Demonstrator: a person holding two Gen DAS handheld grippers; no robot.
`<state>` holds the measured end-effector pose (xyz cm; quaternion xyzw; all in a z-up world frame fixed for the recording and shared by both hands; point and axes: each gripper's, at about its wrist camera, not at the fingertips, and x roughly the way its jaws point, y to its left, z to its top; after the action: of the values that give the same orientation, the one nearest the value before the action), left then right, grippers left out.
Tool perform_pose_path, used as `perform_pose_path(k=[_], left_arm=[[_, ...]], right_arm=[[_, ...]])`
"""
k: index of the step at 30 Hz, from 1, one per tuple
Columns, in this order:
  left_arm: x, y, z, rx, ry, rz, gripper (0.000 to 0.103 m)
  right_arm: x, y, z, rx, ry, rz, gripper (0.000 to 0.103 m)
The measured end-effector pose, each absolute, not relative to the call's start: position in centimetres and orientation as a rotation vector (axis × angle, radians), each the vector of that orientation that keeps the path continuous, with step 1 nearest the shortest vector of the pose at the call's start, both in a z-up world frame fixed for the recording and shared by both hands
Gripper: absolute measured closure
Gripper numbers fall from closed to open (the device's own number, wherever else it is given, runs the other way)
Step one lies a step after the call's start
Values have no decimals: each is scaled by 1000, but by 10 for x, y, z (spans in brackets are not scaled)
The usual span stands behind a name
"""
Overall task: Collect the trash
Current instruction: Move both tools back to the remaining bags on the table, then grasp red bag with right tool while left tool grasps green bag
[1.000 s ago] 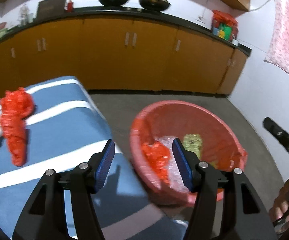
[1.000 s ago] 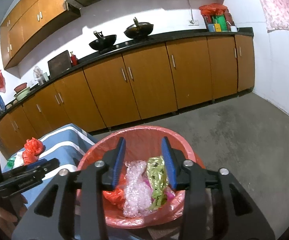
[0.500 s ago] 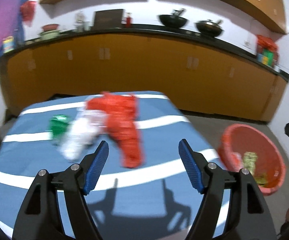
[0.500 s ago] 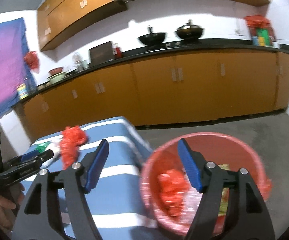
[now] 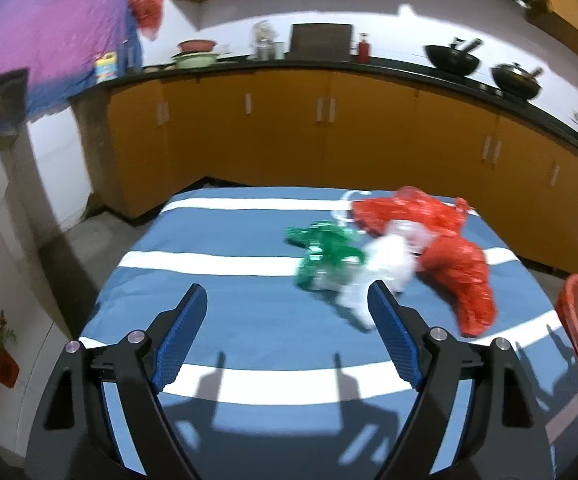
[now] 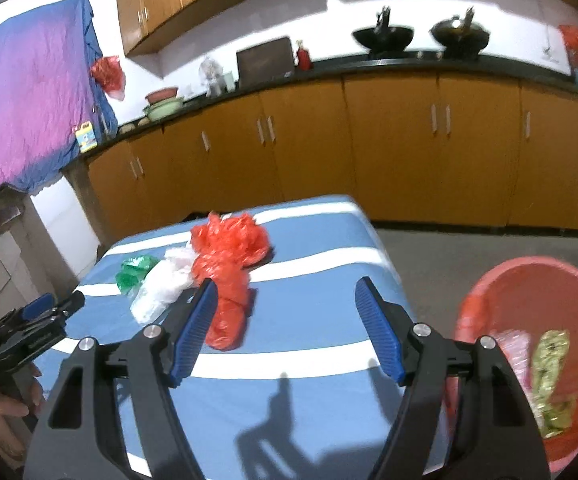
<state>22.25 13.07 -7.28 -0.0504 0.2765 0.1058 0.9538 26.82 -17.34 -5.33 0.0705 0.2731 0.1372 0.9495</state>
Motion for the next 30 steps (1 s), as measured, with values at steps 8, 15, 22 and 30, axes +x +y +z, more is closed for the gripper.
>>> perform_pose_path(k=[8, 15, 22, 30], left_arm=[[236, 157, -85, -137, 568, 237, 21], [246, 170, -88, -191, 554, 230, 18], [255, 171, -87, -221, 530, 213, 13], [267, 164, -86, -225, 520, 188, 12]], right_arm=[[295, -113, -78, 69, 630, 332, 33], [319, -85, -93, -4, 664, 304, 33], [342, -70, -104, -39, 723, 287, 30], [352, -61, -111, -72, 775, 295, 52]])
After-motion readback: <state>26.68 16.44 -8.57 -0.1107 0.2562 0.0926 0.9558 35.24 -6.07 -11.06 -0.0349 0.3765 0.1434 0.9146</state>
